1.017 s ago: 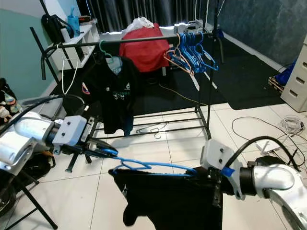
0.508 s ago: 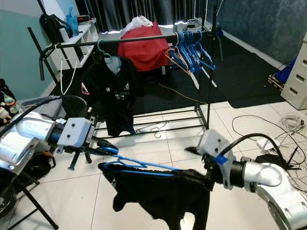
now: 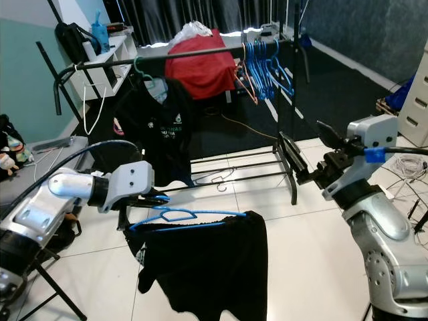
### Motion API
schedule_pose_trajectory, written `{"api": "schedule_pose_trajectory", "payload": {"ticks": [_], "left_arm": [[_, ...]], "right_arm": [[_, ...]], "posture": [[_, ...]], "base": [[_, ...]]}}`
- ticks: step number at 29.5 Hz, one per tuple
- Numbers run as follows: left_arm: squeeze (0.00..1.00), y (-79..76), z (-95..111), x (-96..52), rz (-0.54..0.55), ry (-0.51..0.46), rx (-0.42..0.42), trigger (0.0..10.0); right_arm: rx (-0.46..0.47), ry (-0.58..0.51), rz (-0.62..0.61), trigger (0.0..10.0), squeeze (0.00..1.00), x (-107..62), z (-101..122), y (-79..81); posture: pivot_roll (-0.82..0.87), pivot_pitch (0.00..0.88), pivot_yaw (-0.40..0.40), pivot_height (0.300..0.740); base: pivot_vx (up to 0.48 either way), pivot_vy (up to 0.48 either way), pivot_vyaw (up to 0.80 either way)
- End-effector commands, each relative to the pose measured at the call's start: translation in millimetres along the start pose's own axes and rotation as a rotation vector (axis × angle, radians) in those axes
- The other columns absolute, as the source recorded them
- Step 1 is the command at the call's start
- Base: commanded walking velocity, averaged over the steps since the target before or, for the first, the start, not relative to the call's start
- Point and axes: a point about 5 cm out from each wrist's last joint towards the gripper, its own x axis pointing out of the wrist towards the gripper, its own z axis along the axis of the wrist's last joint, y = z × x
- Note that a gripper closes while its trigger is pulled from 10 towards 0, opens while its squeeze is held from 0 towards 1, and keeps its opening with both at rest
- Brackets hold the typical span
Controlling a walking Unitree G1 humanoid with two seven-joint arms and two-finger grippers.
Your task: Hang hanger
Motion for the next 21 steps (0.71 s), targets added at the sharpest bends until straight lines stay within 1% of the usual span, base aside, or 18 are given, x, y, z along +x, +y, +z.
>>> {"api": "schedule_pose_trajectory", "payload": {"ticks": [1, 2, 3, 4, 5, 6, 7, 8, 9, 10, 13, 14, 16, 17, 18, 19, 20, 21], "left_arm": [[0.0, 11.5, 2, -1.5, 0.214, -0.06, -0.156, 0.0], [0.0, 11.5, 2, -1.5, 0.214, -0.06, -0.156, 0.0], [0.0, 11.2, 3, 1.7, 0.269, -0.097, -0.233, 0.0], [0.0, 10.7, 5, 3.6, 0.3, -0.122, -0.283, 0.0], [0.0, 10.7, 5, 3.6, 0.3, -0.122, -0.283, 0.0], [0.0, 12.2, 14, 8.5, 0.396, -0.185, -0.393, 10.0], [0.0, 12.8, 18, 9.8, 0.423, -0.206, -0.427, 10.0], [0.0, 12.8, 18, 9.8, 0.423, -0.206, -0.427, 10.0], [0.0, 12.9, 22, 11.7, 0.454, -0.228, -0.466, 10.0], [0.0, 12.9, 22, 11.7, 0.454, -0.228, -0.466, 10.0], [0.0, 11.4, 31, 14.5, 0.504, -0.249, -0.487, 10.0], [0.0, 11.4, 31, 14.5, 0.504, -0.249, -0.487, 10.0], [0.0, 2.9, 43, 19.6, 0.516, -0.287, -0.451, 10.0], [0.0, 2.9, 43, 19.6, 0.516, -0.287, -0.451, 10.0], [0.0, -2.1, 47, 22.0, 0.518, -0.294, -0.438, 10.0], [0.0, -2.1, 47, 22.0, 0.518, -0.294, -0.438, 10.0], [0.0, -8.1, 49, 24.9, 0.509, -0.286, -0.423, 10.0], [0.0, -8.1, 49, 24.9, 0.509, -0.286, -0.423, 10.0]], "right_arm": [[0.002, 0.11, -0.079, 10.0, 0.0, -3.3, -30, 10.1], [0.002, 0.11, -0.079, 10.0, 0.0, -3.3, -30, 10.1], [0.009, 0.165, -0.109, 10.0, 0.0, -5.4, -45, 13.9], [0.016, 0.198, -0.125, 10.0, 0.0, -6.9, -53, 16.6], [0.016, 0.198, -0.125, 10.0, 0.0, -6.9, -53, 16.6], [0.082, 0.21, -0.133, 10.0, 0.0, -6.0, -60, 25.4], [0.102, 0.206, -0.13, 10.0, 0.0, -5.0, -61, 28.7], [0.102, 0.206, -0.13, 10.0, 0.0, -5.0, -61, 28.7], [0.122, 0.199, -0.128, 10.0, 0.0, -3.4, -61, 31.5], [0.122, 0.199, -0.128, 10.0, 0.0, -3.4, -61, 31.5], [0.14, 0.183, -0.146, 10.0, 0.0, 0.3, -59, 33.6], [0.14, 0.183, -0.146, 10.0, 0.0, 0.3, -59, 33.6], [0.155, 0.134, -0.203, 10.0, 0.0, 6.0, -53, 25.1], [0.155, 0.134, -0.203, 10.0, 0.0, 6.0, -53, 25.1], [0.16, 0.106, -0.229, 10.0, 0.0, 8.7, -49, 21.0], [0.16, 0.106, -0.229, 10.0, 0.0, 8.7, -49, 21.0], [0.15, 0.08, -0.256, 10.0, 0.0, 11.7, -45, 16.0], [0.15, 0.08, -0.256, 10.0, 0.0, 11.7, -45, 16.0]], "posture": [[-0.21, 0.0, 0.132, 0.74], [-0.21, 0.0, 0.132, 0.74], [-0.21, 0.0, 0.132, 0.74], [-0.21, 0.0, 0.133, 0.74], [-0.21, 0.0, 0.133, 0.74], [-0.2, 0.0, 0.131, 0.74], [-0.19, 0.0, 0.128, 0.74], [-0.19, 0.0, 0.128, 0.74], [-0.19, 0.0, 0.128, 0.74], [-0.19, 0.0, 0.128, 0.74], [-0.18, 0.0, 0.127, 0.74], [-0.18, 0.0, 0.127, 0.74], [-0.17, 0.0, 0.129, 0.74], [-0.17, 0.0, 0.129, 0.74], [-0.17, 0.0, 0.128, 0.74], [-0.17, 0.0, 0.128, 0.74], [-0.17, 0.0, 0.129, 0.74], [-0.17, 0.0, 0.129, 0.74]], "base": [[0.0, 0.0, 0.0], [0.0, 0.0, 0.0], [0.0, 0.0, 0.0], [0.0, 0.0, 0.0], [0.0, 0.0, 0.0], [0.0, 0.0, 0.0], [0.0, 0.0, 0.0], [0.0, 0.0, 0.0], [0.0, 0.0, 0.0], [0.0, 0.0, 0.0], [0.0, 0.0, 0.0], [0.0, 0.0, 0.0], [0.0, 0.0, 0.0], [0.0, 0.0, 0.0], [0.0, 0.0, 0.0], [0.0, 0.0, 0.0], [0.0, 0.0, 0.0], [0.0, 0.0, 0.0]]}}
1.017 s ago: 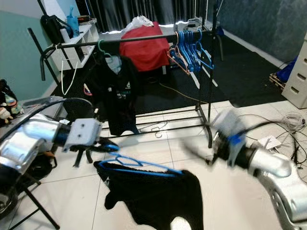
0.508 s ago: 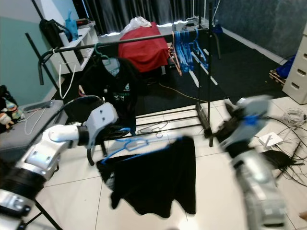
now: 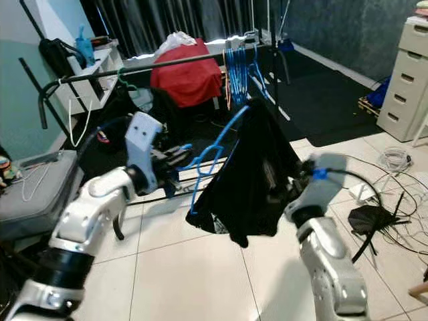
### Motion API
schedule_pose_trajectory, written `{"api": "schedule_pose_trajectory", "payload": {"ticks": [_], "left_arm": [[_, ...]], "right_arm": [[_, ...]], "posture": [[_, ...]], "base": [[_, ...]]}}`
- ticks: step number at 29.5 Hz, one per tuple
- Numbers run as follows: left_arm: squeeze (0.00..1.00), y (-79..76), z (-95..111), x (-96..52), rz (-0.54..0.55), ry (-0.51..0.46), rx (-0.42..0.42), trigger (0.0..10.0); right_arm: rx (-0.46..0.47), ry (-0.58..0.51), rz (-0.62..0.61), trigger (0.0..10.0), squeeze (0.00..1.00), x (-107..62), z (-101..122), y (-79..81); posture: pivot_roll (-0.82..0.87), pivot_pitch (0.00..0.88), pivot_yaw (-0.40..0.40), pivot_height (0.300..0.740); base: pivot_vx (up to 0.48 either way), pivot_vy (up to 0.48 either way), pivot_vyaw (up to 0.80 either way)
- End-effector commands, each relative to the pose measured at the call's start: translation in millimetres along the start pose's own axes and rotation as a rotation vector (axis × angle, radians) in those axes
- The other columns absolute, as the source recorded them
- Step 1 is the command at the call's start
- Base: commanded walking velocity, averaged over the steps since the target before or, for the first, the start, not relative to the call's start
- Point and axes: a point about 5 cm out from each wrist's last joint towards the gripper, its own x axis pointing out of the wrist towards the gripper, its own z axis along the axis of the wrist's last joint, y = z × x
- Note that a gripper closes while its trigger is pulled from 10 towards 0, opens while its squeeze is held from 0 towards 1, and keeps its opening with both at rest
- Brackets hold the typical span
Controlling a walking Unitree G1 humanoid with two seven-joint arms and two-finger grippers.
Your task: Hang hanger
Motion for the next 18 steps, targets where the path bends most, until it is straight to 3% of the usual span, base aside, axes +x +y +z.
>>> {"api": "schedule_pose_trajectory", "payload": {"ticks": [1, 3, 5, 10, 16, 18], "left_arm": [[0.0, -4.4, 4, -2.1, 0.018, -0.021, 0.026, 10.0], [0.0, -4.4, 4, -2.1, 0.018, -0.021, 0.026, 10.0], [0.0, -15.4, 3, -2.2, 0.012, -0.013, 0.001, 10.0], [0.0, -22.4, 5, -2.3, 0.006, -0.017, -0.016, 10.0], [0.0, -30.5, 7, -5.7, -0.001, -0.022, -0.006, 10.0], [0.0, -35.4, 8, -6.9, -0.014, -0.027, 0.016, 10.0]], "right_arm": [[0.003, -0.024, -0.045, 10.0, 0.0, 4.9, 2, -4.9], [0.003, -0.024, -0.045, 10.0, 0.0, 4.9, 2, -4.9], [-0.024, -0.069, -0.136, 10.0, 0.0, 11.9, 13, -17.7], [-0.027, -0.075, -0.194, 10.0, 0.0, 16.2, 16, -27.0], [0.029, -0.007, -0.246, 10.0, 0.0, 23.6, 6, -33.7], [0.095, 0.065, -0.191, 10.0, 0.0, 28.5, -4, -27.9]], "posture": [[-0.17, 0.0, 0.129, 0.74], [-0.17, 0.0, 0.129, 0.74], [-0.17, 0.0, 0.123, 0.74], [-0.16, 0.0, 0.121, 0.74], [-0.15, 0.0, 0.112, 0.74], [-0.15, 0.0, 0.11, 0.74]], "base": [[0.0, 0.0, 0.0], [0.0, 0.0, 0.0], [0.0, 0.0, 0.0], [0.0, 0.0, 0.0], [0.0, 0.0, 0.0], [0.0, 0.0, 0.0]]}}
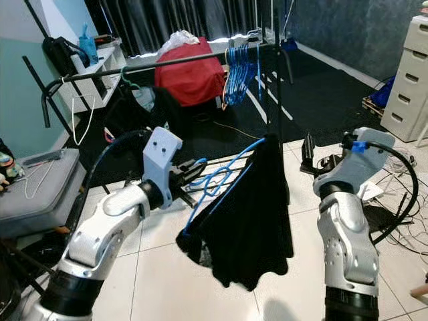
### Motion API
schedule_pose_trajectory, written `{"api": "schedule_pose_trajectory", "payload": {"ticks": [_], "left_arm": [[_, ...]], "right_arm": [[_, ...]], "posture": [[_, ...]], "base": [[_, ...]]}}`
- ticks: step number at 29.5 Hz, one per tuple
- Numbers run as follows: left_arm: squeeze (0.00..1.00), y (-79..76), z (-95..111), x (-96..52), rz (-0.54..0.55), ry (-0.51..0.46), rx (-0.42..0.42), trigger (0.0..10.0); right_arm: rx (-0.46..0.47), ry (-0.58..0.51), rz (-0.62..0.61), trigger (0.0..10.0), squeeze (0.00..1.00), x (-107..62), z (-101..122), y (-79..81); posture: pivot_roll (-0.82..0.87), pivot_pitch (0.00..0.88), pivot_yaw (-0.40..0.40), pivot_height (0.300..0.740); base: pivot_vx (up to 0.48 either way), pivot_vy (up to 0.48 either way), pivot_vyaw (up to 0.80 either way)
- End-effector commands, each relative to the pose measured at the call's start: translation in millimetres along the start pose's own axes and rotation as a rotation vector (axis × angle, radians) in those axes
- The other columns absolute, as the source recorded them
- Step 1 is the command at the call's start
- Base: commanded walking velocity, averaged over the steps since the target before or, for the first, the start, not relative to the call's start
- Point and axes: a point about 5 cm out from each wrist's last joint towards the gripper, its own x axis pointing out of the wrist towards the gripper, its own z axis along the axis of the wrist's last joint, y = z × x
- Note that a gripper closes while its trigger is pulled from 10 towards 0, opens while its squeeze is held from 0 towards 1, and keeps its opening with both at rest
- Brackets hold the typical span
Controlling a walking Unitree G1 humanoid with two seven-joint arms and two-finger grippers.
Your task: Hang hanger
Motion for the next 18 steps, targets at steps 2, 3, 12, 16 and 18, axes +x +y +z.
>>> {"api": "schedule_pose_trajectory", "payload": {"ticks": [2, 3, 12, 16, 18], "left_arm": [[0.0, -2.9, 8, -3.0, 0.004, -0.039, 0.032, 10.0], [0.0, -2.9, 8, -3.0, 0.004, -0.039, 0.032, 10.0], [0.0, -12.6, 6, -2.9, -0.021, -0.026, 0.047, 10.0], [0.0, -15.9, 8, -1.8, -0.034, -0.031, 0.048, 10.0], [0.0, -17.9, 9, -1.1, -0.044, -0.038, 0.048, 10.0]], "right_arm": [[0.085, 0.109, 0.075, 10.0, 0.0, 3.6, -15, 12.0], [0.085, 0.109, 0.075, 10.0, 0.0, 3.6, -15, 12.0], [0.099, 0.148, 0.17, 10.0, 0.0, 1.9, -16, 19.6], [0.072, 0.184, 0.144, 10.0, 0.0, 1.4, -20, 14.2], [0.059, 0.205, 0.124, 10.0, 0.0, 1.2, -23, 10.4]], "posture": [[-0.15, 0.0, 0.11, 0.74], [-0.15, 0.0, 0.11, 0.74], [-0.16, 0.0, 0.113, 0.74], [-0.16, 0.0, 0.118, 0.74], [-0.16, 0.0, 0.118, 0.74]], "base": [[0.0, 0.0, 0.0], [0.0, 0.0, 0.0], [0.0, 0.0, 0.0], [0.0, 0.0, 0.0], [0.0, 0.0, 0.0]]}}
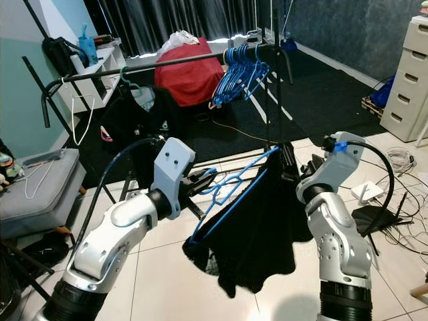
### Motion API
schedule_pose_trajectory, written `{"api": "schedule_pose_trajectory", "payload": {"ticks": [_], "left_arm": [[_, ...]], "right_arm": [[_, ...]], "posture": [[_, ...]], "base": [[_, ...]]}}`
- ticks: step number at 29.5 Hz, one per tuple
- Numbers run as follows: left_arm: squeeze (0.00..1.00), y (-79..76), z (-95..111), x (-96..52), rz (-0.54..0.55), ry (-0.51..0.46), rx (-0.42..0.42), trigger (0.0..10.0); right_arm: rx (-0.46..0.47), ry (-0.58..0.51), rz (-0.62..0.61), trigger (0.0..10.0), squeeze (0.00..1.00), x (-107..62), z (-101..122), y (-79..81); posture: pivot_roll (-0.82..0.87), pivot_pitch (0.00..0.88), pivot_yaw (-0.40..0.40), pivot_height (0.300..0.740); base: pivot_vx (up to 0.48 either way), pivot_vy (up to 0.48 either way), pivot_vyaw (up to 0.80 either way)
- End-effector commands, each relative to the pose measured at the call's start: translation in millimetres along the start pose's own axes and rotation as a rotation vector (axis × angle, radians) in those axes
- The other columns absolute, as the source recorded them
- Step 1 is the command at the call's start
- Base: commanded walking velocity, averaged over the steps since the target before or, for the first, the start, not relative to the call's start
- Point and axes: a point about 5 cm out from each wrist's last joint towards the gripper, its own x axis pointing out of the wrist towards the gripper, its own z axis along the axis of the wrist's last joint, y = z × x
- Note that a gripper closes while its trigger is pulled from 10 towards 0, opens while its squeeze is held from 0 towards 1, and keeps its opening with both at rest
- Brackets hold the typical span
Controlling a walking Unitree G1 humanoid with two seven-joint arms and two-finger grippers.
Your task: Hang hanger
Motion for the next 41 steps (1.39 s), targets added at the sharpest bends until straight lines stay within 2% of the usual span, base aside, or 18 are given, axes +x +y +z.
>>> {"api": "schedule_pose_trajectory", "payload": {"ticks": [1, 9, 14, 18, 23, 29, 34, 35, 36, 39, 40, 41], "left_arm": [[0.0, -2.7, 15, -0.7, -0.008, -0.064, 0.024, 10.0], [0.0, -7.8, 19, -0.3, -0.036, -0.086, 0.03, 10.0], [0.0, -10.7, 20, 0.1, -0.053, -0.095, 0.038, 10.0], [0.0, -12.1, 20, 0.3, -0.059, -0.096, 0.039, 10.0], [0.0, -14.0, 21, 0.5, -0.07, -0.098, 0.037, 10.0], [0.0, -14.0, 21, 0.2, -0.073, -0.099, 0.037, 10.0], [0.0, -13.9, 21, 0.0, -0.072, -0.099, 0.037, 10.0], [0.0, -13.9, 21, 0.0, -0.072, -0.1, 0.037, 10.0], [0.0, -13.9, 22, 0.1, -0.071, -0.102, 0.036, 10.0], [0.0, -13.9, 22, 0.1, -0.071, -0.103, 0.036, 10.0], [0.0, -13.9, 22, 0.2, -0.072, -0.105, 0.036, 10.0], [0.0, -14.0, 23, 0.1, -0.073, -0.106, 0.036, 10.0]], "right_arm": [[-0.005, 0.072, -0.013, 10.0, 0.0, 0.7, -10, -1.0], [0.021, 0.161, 0.023, 10.0, 0.0, 1.2, -23, 3.5], [0.022, 0.239, 0.112, 10.0, 0.0, -2.5, -31, 12.4], [0.024, 0.25, 0.128, 10.0, 0.0, -4.0, -32, 14.7], [0.022, 0.257, 0.093, 10.0, 0.0, -4.7, -31, 9.9], [0.01, 0.265, -0.013, 10.0, 0.0, -4.0, -32, -5.8], [0.008, 0.264, -0.023, 10.0, 0.0, -3.8, -31, -7.5], [0.009, 0.261, -0.03, 5.4, 0.0, -3.5, -31, -9.1], [0.009, 0.262, -0.034, 5.8, 0.0, -3.3, -31, -10.3], [0.009, 0.264, -0.036, 5.8, 0.0, -3.2, -31, -11.1], [0.009, 0.266, -0.038, 6.2, 0.0, -3.1, -31, -11.9], [0.009, 0.268, -0.04, 4.9, 0.0, -3.1, -32, -12.3]], "posture": [[-0.16, 0.0, 0.118, 0.74], [-0.16, 0.0, 0.114, 0.74], [-0.16, 0.0, 0.116, 0.74], [-0.17, 0.0, 0.12, 0.74], [-0.17, 0.0, 0.122, 0.74], [-0.16, 0.0, 0.12, 0.74], [-0.16, 0.0, 0.12, 0.74], [-0.16, 0.0, 0.118, 0.74], [-0.16, 0.0, 0.117, 0.74], [-0.16, 0.0, 0.117, 0.74], [-0.16, 0.0, 0.117, 0.74], [-0.16, 0.0, 0.117, 0.74]], "base": [[0.0, 0.0, 0.0], [0.0, 0.0, 0.0], [0.0, 0.0, 0.0], [0.0, 0.0, 0.0], [0.0, 0.0, 0.0], [0.0, 0.0, 0.0], [0.0, 0.0, 0.0], [0.0, 0.0, 0.0], [0.0, 0.0, 0.0], [0.0, 0.0, 0.0], [0.0, 0.0, 0.0], [0.0, 0.0, 0.0]]}}
